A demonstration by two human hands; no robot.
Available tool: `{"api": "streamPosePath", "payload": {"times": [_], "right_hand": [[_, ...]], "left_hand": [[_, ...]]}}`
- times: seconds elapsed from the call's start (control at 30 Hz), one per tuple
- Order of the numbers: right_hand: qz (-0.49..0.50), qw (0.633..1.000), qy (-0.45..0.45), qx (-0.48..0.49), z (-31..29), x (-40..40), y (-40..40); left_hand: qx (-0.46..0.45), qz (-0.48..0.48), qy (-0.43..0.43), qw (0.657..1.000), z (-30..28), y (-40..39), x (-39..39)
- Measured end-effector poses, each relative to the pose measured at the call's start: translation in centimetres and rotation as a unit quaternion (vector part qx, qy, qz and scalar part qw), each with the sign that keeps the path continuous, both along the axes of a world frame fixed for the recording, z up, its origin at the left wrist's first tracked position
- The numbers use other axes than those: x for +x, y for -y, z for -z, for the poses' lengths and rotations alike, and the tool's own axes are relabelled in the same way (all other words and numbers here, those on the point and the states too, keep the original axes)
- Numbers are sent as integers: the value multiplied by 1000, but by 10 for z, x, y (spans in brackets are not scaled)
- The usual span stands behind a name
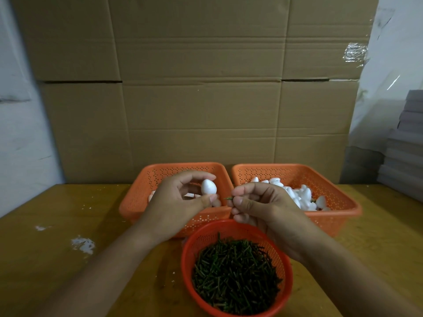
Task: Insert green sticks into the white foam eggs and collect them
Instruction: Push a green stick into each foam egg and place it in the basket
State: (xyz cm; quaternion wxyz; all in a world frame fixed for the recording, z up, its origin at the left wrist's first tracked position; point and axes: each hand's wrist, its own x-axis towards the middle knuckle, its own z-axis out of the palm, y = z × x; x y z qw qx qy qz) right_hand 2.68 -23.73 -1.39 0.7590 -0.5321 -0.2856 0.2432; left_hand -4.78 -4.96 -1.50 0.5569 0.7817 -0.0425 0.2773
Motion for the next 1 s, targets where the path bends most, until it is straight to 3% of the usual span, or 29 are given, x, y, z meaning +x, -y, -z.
{"api": "streamPosePath", "payload": {"times": [0.07,0.13,0.23,0.53,1.0], "right_hand": [[7,1000,-7,9,0,-1,0],[16,1000,1,18,-2,-2,0],[44,998,46,17,-5,-5,0],[149,968,198,-22,-11,-18,0],[192,954,229,-24,-9,-18,-2]], "left_hand": [[-124,52,-37,990,-4,1,-1],[-249,121,-70,958,-7,0,-3],[-334,188,-98,918,-11,-2,-4],[-345,196,-104,912,-12,-5,-6],[-300,180,-84,933,-11,0,-7]]}}
